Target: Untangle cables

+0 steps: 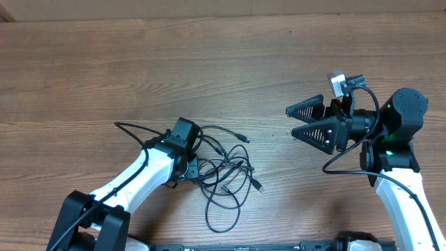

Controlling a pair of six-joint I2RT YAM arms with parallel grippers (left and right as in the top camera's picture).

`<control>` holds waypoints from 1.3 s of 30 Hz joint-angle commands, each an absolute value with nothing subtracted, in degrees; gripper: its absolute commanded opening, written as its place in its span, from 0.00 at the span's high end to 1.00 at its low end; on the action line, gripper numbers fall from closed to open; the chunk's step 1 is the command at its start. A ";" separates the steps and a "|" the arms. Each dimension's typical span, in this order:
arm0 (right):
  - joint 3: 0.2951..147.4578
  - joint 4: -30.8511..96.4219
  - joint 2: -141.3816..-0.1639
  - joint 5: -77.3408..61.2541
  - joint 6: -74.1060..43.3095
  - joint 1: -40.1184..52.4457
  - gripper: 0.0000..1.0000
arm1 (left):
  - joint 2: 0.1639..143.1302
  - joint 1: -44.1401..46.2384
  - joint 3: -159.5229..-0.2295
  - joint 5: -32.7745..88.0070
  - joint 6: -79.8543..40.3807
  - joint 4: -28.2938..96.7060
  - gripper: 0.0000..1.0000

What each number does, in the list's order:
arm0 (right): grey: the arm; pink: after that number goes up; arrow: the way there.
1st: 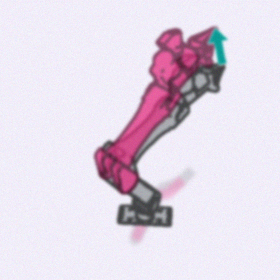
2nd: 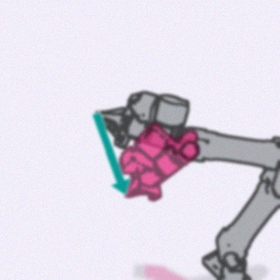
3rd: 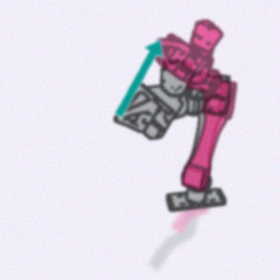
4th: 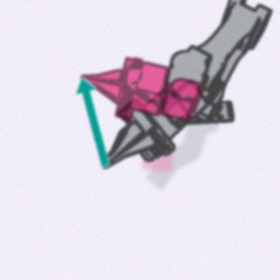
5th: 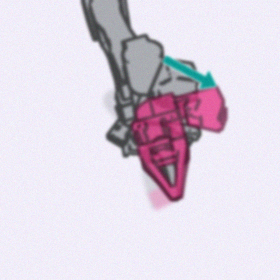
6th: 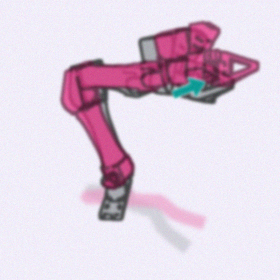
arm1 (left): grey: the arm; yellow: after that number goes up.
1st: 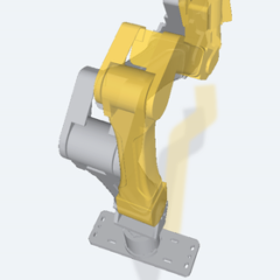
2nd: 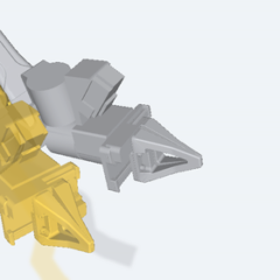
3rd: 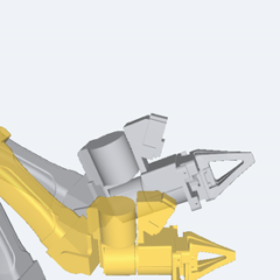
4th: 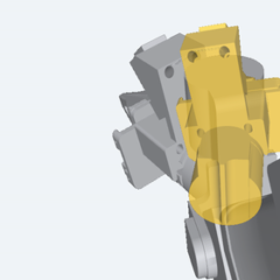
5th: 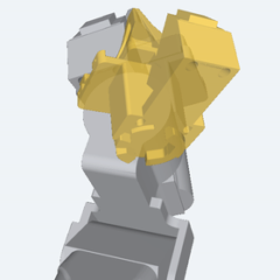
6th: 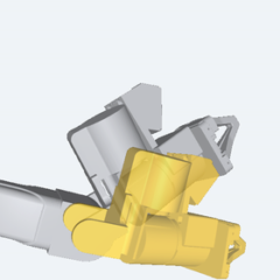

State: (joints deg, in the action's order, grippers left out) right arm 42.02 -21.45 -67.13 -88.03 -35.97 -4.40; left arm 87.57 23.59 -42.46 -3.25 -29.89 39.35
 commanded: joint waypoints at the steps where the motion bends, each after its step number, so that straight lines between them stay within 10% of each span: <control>1: 43.13 -21.67 -67.05 -89.89 -35.57 -4.16 0.00 | 88.03 23.66 -42.09 -2.92 -28.21 38.44 0.49; 18: 43.13 -21.65 -67.05 -89.89 -35.59 -4.16 0.01 | 88.01 23.66 -42.15 -1.04 -25.39 36.25 0.96; 39: 43.13 -18.70 -67.11 -89.86 -35.77 -4.16 0.04 | 75.02 23.64 -75.70 -4.97 -15.20 51.09 0.96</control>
State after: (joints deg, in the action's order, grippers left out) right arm 42.02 -19.22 -67.13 -88.03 -35.99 -4.40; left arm 79.48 23.59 -70.48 -1.74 -17.58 51.29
